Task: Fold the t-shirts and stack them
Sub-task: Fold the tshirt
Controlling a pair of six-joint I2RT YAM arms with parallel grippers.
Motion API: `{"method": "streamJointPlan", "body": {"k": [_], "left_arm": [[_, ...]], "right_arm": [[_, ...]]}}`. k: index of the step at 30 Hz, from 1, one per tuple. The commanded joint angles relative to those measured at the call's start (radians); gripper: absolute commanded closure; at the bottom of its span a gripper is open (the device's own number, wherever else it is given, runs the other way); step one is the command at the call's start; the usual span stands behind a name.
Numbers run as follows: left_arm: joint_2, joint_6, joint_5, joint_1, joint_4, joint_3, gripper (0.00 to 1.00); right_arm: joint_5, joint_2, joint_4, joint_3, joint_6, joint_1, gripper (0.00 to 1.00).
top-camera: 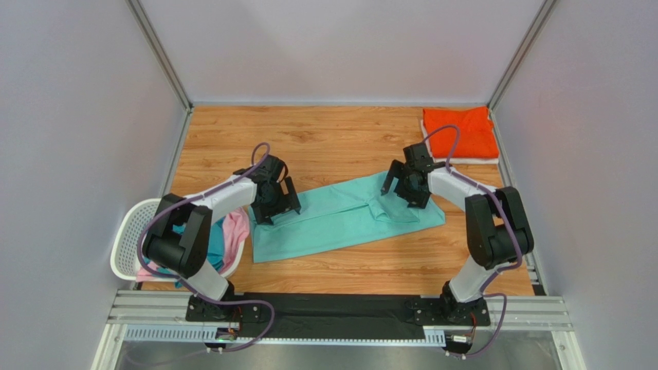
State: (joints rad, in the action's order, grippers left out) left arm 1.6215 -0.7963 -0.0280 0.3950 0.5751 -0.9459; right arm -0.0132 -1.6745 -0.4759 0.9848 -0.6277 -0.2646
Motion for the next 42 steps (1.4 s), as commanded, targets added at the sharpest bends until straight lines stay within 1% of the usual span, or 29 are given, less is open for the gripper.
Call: {"method": "streamJointPlan", "body": {"k": [1,3,5,6,8,9,10,14,15,16,17,19,24,27,28,30,34,36,37,38,39,42], "left_arm": [[-0.058,-0.121,-0.029,0.07,-0.061,0.125,0.0],[-0.098,-0.193,-0.006,0.138,-0.072,0.168,0.0],[-0.123,-0.227,-0.003,0.194,-0.075,0.183,0.0],[-0.152,-0.244,0.006,0.214,-0.073,0.193,0.0],[-0.182,-0.309,0.026,0.273,-0.072,0.206,0.0],[-0.213,-0.331,0.027,0.294,-0.072,0.223,0.0],[-0.227,-0.357,0.06,0.313,-0.072,0.231,0.0],[-0.276,-0.484,0.091,0.412,-0.07,0.277,0.0],[-0.3,-0.562,0.14,0.477,-0.07,0.306,0.0],[-0.301,-0.563,0.151,0.498,-0.07,0.306,0.0],[-0.302,-0.596,0.158,0.514,-0.078,0.312,0.0],[-0.295,-0.622,0.175,0.553,-0.081,0.311,0.0],[-0.241,-0.656,0.189,0.614,-0.106,0.265,0.0],[-0.2,-0.678,0.241,0.666,-0.121,0.214,0.0],[-0.199,-0.681,0.243,0.673,-0.129,0.204,0.0],[-0.18,-0.669,0.256,0.683,-0.13,0.176,0.0],[-0.138,-0.65,0.33,0.723,-0.089,0.078,0.0],[-0.12,-0.638,0.35,0.731,-0.009,0.027,0.0],[-0.121,-0.629,0.381,0.735,0.064,-0.016,0.0],[-0.129,-0.636,0.401,0.74,0.103,-0.03,0.0],[-0.14,-0.639,0.431,0.751,0.126,-0.037,0.0],[-0.213,-0.626,0.456,0.76,0.143,-0.025,0.0]], "right_arm": [[-0.033,-0.115,0.069,0.047,0.045,0.021,0.0],[-0.082,-0.184,0.077,0.113,0.071,0.022,0.0],[-0.119,-0.241,0.08,0.172,0.092,0.022,0.0],[-0.139,-0.298,0.082,0.236,0.097,0.021,0.0],[-0.145,-0.356,0.051,0.313,0.109,0.021,0.0],[-0.16,-0.411,0.034,0.403,0.12,0.021,0.0],[-0.169,-0.435,0.017,0.438,0.125,0.021,0.0],[-0.2,-0.554,-0.033,0.653,0.157,-0.011,0.0],[-0.211,-0.664,-0.096,0.822,0.184,-0.037,0.0],[-0.211,-0.665,-0.096,0.824,0.184,-0.047,0.0],[-0.209,-0.713,-0.107,0.863,0.187,-0.054,0.0],[-0.225,-0.755,-0.116,0.961,0.186,-0.073,0.0],[-0.286,-0.873,-0.13,1.135,0.184,-0.097,0.0],[-0.312,-0.938,-0.132,1.254,0.184,-0.111,0.0],[-0.312,-0.938,-0.135,1.255,0.187,-0.116,0.0],[-0.314,-0.97,-0.133,1.316,0.187,-0.117,0.0],[-0.327,-0.984,-0.125,1.365,0.184,-0.117,0.0],[-0.311,-0.959,-0.125,1.361,0.206,-0.117,0.0],[-0.301,-0.938,-0.125,1.362,0.21,-0.117,0.0],[-0.291,-0.927,-0.141,1.364,0.229,-0.117,0.0],[-0.289,-0.912,-0.151,1.373,0.238,-0.116,0.0],[-0.286,-0.831,-0.188,1.355,0.272,-0.117,0.0]]}}
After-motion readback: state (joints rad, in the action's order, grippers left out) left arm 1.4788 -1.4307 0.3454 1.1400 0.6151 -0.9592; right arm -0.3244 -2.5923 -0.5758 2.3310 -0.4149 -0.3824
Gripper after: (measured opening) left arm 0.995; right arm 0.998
